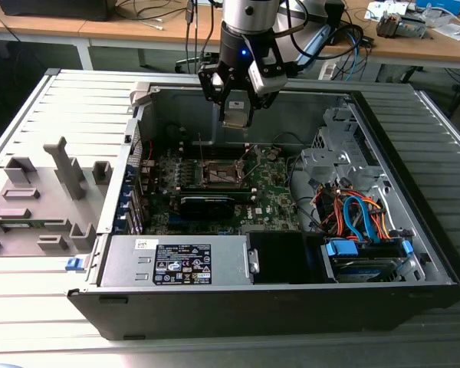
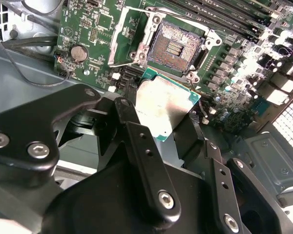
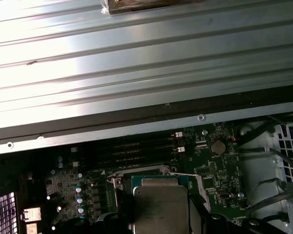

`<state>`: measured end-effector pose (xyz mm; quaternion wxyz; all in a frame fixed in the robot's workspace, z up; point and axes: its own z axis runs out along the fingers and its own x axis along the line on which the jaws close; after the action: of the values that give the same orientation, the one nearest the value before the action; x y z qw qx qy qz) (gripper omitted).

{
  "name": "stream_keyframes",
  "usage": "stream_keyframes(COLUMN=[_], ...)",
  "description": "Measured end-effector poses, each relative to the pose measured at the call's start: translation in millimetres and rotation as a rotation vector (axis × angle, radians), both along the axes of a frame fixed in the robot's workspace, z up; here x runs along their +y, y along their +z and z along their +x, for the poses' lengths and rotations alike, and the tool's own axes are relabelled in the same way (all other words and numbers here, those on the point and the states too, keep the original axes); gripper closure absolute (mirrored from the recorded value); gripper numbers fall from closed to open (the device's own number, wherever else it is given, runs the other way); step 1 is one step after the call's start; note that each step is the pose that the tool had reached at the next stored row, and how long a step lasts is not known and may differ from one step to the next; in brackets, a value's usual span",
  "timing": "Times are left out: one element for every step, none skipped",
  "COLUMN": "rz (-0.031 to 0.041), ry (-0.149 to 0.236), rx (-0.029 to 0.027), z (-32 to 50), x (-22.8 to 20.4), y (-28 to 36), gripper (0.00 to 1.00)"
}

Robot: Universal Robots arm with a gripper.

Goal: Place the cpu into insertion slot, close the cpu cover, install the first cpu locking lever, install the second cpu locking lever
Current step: 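Place the cpu into insertion slot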

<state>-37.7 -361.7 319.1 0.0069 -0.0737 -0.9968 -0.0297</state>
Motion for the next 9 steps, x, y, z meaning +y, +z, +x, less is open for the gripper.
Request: stream_keyframes(rz=[0.0, 0.0, 0.0, 0.0, 0.0, -0.0001, 0.0, 0.0, 0.0], ry=[-0.002, -0.003, -0.005, -0.007, -0.008, -0.009, -0.01, -0.011, -0.014], rx=[0.0, 0.0, 0.0, 0.0, 0.0, 0.0, 0.0, 0.0, -0.0001], z=[0.0, 0.0, 0.0, 0.0, 0.0, 0.0, 0.0, 0.0, 0.0], x=[0.0, 0.0, 0.0, 0.0, 0.0, 0.0, 0.0, 0.0, 0.0], y=[0.0, 0.0, 0.0, -0.1, -0.1, -0.1, -0.1, -0.1, -0.2], gripper=[0.45, 0.45, 0.45, 0.45, 0.45, 0.45, 0.45, 0.45, 0.45])
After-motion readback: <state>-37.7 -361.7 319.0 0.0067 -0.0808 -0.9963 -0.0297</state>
